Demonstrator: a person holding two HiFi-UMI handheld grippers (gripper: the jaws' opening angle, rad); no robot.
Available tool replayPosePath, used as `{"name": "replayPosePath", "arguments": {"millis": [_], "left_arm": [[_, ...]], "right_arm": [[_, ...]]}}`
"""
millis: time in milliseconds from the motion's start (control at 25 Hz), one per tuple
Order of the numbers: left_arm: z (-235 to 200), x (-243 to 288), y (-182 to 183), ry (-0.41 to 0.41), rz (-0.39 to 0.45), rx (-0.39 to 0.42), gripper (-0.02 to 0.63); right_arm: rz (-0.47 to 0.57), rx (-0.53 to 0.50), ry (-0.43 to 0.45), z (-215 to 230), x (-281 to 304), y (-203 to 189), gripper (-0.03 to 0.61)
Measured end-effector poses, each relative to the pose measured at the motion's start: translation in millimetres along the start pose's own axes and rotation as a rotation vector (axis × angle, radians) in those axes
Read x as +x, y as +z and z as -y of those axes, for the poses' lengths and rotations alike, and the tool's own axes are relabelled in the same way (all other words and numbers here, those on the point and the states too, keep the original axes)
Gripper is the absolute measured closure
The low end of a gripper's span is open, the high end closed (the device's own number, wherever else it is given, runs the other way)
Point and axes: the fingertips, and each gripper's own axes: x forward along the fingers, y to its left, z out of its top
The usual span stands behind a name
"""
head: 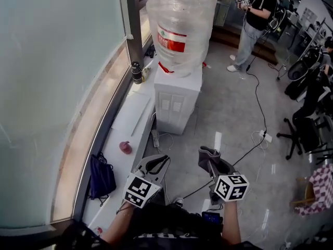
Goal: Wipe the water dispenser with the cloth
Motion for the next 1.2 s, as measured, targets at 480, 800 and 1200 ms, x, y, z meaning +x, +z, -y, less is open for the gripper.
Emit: {"name": "replayPosePath", "arguments": {"millis": [480, 800, 1200], "left_arm": [[114, -26, 2, 0.018, 0.01, 0.009, 0.586], [142, -37, 5, 0.019, 0.009, 0.03, 0.586], [152, -38, 5, -0.007, -0.012, 0.049, 0.586]], "right_arm": [[0.061, -0.068, 0.073, 3, -78, -32, 0.479], [0.084, -0.078, 0.084, 6, -102, -35, 0.479], [0.08, -0.114, 0.045, 14, -113, -39, 0.479]]}}
